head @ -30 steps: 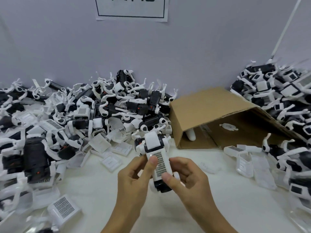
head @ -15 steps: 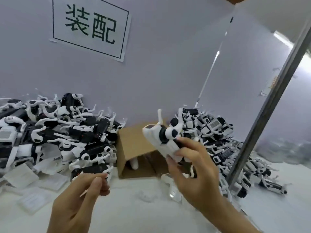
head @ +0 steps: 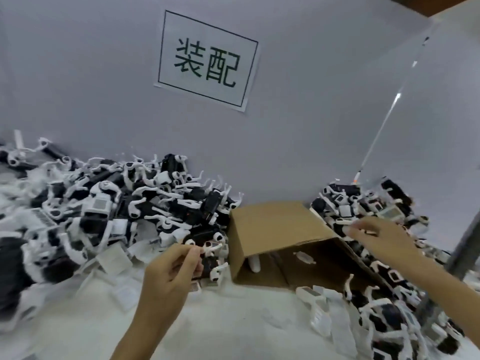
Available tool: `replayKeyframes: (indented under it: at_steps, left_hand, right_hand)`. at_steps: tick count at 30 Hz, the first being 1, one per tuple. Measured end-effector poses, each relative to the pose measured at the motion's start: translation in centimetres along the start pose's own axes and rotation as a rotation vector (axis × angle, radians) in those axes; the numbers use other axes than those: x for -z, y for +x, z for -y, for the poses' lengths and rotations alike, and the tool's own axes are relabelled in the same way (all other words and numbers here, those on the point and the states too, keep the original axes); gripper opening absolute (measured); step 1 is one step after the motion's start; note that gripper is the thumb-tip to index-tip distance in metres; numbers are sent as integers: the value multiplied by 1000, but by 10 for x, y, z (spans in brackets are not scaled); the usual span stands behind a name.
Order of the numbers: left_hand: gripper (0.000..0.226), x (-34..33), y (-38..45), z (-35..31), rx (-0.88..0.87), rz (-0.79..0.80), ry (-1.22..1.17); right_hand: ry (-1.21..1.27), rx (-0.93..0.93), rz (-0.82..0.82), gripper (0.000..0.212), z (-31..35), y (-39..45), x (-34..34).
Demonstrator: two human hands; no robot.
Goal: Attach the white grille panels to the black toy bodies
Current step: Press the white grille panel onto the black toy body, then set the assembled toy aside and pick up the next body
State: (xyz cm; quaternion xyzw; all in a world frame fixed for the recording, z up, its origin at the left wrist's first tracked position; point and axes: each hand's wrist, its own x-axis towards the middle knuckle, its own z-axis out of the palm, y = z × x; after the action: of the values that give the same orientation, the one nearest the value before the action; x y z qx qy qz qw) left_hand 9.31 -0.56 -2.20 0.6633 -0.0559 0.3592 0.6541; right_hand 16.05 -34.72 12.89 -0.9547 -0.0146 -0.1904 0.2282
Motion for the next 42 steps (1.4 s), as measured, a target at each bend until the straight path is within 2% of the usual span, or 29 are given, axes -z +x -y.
replayKeyframes:
  at_steps: [3, 6, 8, 13, 15, 17, 18, 20, 22, 24, 27, 30, 33, 39, 42]
  left_hand:
    - [18, 23, -8, 39, 69, -59, 292]
    - [12, 42, -18, 65, 117, -109, 503]
    - [16, 47, -20, 70, 140, -125, 534]
    - [8, 51, -14, 75, 144, -73, 578]
    - [9, 53, -13, 76, 150, -72, 579]
    - [10, 53, -13, 77, 153, -62, 597]
    - [11, 53, -12, 77, 152, -59, 601]
    - [10, 53, -12, 76, 142, -64, 589]
    - [11, 53, -13, 77, 135, -80, 549]
    - [20, 53, -14, 75, 139, -64, 516]
    - [47, 48, -15, 71, 162, 5, 488]
    - [65, 43, -16, 63, 176, 25, 360]
    - [50, 38, -17, 45, 202, 61, 116]
    - [46, 24, -21, 6, 301, 223, -285]
    - [37, 17, -22, 2, 360, 236, -379]
  right_hand:
    - [111, 107, 207, 8, 22, -40, -79]
    - [197, 200, 312, 9, 58, -60, -145]
    - [246, 296, 285, 14, 91, -57, -178]
    - [490, 387, 207, 52, 185, -20, -216]
    - [451, 448, 246, 61, 210, -4, -223]
    - [327, 461, 285, 56, 220, 9, -232]
    - [258, 470, 266, 46, 221, 12, -236]
    - [166, 535, 143, 22, 218, 10, -240]
    - [235, 540, 50, 14, 207, 2, -243]
    - [500, 351, 55, 13, 195, -8, -241]
    - [1117, -76, 131, 12, 181, -34, -233]
    - [1369, -201, 70, 14, 174, -73, -222]
    - [1468, -288, 115, 15, 166, -102, -213]
    - [1539, -643, 527, 15, 152, -141, -209]
    - [1477, -786, 614, 23, 144, -143, -207]
